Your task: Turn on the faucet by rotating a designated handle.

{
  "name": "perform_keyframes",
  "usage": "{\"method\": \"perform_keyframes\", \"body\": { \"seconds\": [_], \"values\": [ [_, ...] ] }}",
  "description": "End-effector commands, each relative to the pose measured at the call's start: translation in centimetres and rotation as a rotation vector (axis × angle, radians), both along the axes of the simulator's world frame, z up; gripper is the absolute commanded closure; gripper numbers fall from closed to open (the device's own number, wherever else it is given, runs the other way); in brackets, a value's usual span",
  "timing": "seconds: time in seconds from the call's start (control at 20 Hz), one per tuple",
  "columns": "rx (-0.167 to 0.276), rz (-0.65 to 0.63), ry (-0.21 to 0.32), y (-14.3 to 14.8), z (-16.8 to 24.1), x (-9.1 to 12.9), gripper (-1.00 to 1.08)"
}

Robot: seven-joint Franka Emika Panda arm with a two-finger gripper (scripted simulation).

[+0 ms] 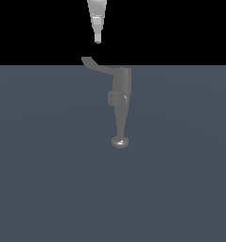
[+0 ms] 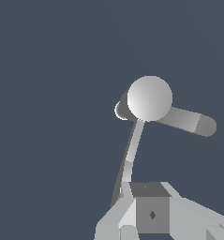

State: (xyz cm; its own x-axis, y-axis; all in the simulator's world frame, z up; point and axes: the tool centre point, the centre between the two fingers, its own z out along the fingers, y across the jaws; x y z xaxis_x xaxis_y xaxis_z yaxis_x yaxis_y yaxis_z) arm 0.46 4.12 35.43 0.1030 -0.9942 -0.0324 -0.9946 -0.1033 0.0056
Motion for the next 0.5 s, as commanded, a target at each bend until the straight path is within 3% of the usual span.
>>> {"method": "perform_keyframes", "body": {
  "seconds": [0.0,0.45],
  "values": [
    [-0.005,-0.063,0.000,0.4,-1.0,0.9,1.08],
    [-0.023,-0.246,-0.001,1.5,-4.0,3.4,1.08]
  ]
}}
